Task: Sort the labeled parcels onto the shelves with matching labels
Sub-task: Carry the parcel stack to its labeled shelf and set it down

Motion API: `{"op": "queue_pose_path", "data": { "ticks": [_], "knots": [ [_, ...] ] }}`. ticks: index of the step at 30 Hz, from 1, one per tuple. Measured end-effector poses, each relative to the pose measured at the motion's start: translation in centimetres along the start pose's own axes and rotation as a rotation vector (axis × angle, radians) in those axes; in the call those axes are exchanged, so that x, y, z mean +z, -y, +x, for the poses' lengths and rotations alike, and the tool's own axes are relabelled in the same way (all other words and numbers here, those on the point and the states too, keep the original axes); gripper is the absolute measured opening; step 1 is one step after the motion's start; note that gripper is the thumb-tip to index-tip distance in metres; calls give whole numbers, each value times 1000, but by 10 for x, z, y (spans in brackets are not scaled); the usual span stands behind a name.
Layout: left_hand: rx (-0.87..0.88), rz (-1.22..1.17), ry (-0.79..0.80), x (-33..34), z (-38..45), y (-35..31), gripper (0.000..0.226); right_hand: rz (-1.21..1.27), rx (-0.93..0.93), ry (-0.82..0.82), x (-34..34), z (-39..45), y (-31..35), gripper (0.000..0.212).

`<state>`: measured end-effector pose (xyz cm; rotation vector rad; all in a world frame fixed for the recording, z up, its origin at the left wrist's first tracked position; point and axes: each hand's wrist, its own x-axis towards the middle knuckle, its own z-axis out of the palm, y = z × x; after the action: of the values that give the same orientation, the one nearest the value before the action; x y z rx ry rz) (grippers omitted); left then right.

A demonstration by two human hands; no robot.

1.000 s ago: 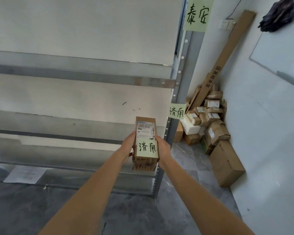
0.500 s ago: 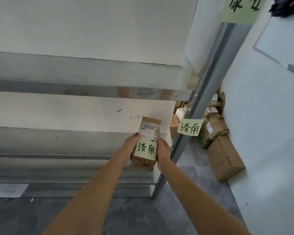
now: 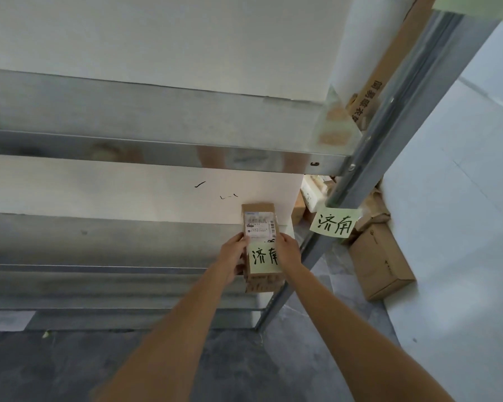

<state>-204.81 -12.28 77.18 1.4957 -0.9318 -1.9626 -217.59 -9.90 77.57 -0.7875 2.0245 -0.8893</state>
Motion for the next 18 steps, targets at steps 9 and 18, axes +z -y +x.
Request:
{"op": "queue_pose_path", "data": {
  "ticks": [9,18],
  "knots": [
    [29,29,-19,-1,13,7,33,-86,9,-46,9,14,-10,37],
    [27,42,-76,11,9,2,20,-112,3,-19,7,15,-11,40]
  ]
}}
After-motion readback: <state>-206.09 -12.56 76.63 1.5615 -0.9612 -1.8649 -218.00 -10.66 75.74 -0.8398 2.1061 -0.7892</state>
